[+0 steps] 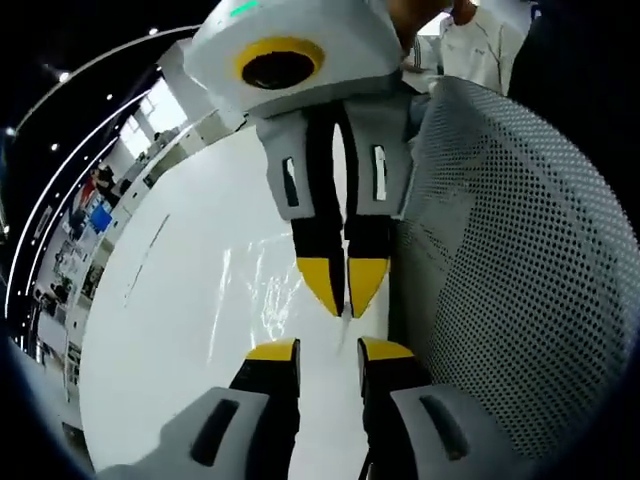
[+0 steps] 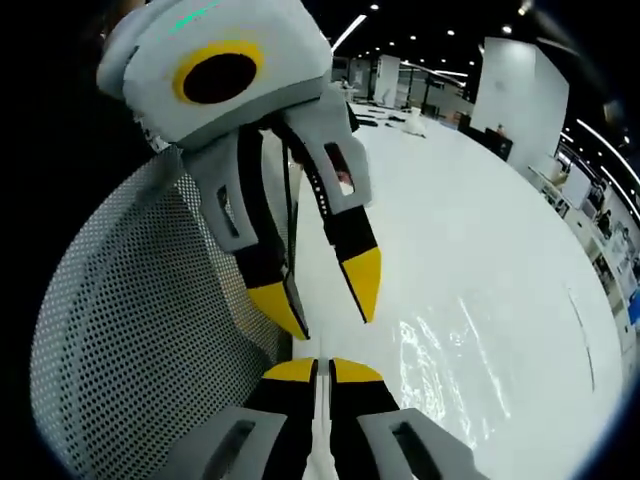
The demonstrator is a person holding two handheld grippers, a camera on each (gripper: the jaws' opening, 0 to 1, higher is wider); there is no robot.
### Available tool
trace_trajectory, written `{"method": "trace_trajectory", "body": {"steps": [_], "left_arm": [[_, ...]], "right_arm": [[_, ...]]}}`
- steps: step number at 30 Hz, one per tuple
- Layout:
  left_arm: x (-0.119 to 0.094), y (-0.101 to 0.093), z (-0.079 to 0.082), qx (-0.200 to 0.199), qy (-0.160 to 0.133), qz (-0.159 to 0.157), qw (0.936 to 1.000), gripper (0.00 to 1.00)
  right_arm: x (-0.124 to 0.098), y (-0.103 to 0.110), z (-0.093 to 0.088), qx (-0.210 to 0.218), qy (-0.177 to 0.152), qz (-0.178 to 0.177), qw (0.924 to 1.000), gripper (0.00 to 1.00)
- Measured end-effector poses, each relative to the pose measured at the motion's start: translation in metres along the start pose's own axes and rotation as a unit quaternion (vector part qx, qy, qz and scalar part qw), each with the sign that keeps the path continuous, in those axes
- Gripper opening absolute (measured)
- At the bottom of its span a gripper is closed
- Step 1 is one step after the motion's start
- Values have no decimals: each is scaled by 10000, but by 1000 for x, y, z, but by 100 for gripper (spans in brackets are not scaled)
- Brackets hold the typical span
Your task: Open the resealable bag by pulling the two sides of the seal apart until the entire bag opening is separated and visibly accessible.
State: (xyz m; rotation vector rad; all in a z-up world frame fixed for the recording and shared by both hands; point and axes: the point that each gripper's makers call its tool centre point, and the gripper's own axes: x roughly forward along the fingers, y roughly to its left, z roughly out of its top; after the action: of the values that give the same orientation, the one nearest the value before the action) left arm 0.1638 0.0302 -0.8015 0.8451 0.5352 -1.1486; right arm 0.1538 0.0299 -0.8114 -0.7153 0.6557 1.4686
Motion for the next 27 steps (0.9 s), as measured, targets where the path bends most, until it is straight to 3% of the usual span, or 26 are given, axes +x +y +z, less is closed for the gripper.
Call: {"method": "trace_trajectory", "body": {"steps": [6,9,18,27], "left_arm": [[3,-6,7,135,-87,-213,9996,4],[6,-9,8,236,-80,-300,9992,1],[8,-14,7,434,-33,-469,9980,0],[8,-12,8,458,-101,-452,9979,0]], "right_arm": [[0,1,1,-92,37,-26,9999,0],[0,2,0,-145,61,-25,9999,0],[2,7,0,-220,80,-54,9997,0],[3,6,0,-629,212,-213,9976,1]]}}
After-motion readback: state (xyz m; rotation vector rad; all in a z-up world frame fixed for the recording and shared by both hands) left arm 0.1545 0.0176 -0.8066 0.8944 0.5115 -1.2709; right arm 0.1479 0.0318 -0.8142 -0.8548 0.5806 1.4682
